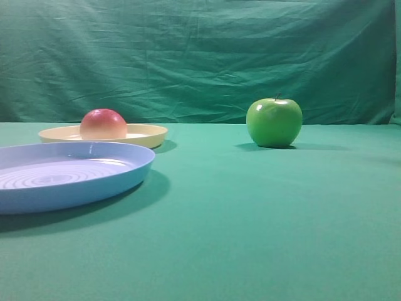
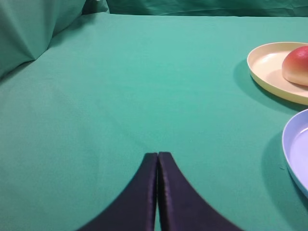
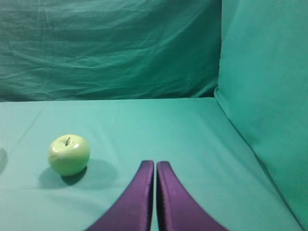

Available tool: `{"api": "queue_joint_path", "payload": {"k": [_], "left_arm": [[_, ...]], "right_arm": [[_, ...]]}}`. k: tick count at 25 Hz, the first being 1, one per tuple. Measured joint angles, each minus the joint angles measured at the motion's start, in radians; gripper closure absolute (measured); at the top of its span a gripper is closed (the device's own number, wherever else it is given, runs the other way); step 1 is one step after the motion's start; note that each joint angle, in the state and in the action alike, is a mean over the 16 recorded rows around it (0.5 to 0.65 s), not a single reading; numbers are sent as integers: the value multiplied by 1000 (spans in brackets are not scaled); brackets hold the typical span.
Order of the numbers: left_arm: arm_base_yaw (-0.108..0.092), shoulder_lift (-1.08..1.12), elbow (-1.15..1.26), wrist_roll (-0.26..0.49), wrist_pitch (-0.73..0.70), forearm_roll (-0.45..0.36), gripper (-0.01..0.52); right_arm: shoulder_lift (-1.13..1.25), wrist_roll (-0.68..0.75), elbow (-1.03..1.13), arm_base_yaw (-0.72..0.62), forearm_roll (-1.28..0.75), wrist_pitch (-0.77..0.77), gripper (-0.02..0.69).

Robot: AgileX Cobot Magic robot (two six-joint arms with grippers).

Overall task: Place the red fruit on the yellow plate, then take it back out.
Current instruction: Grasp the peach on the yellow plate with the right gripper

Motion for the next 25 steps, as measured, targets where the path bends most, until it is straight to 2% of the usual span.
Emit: {"api": "queue_joint_path", "payload": {"k": [12, 25], "left_arm": [[0, 0, 0, 0, 0, 0, 514], [0, 0, 0, 0, 0, 0, 514]], "right_arm": [[-211, 17, 347, -21, 11, -106, 665], [-221, -17, 437, -21, 40, -126, 665]]}}
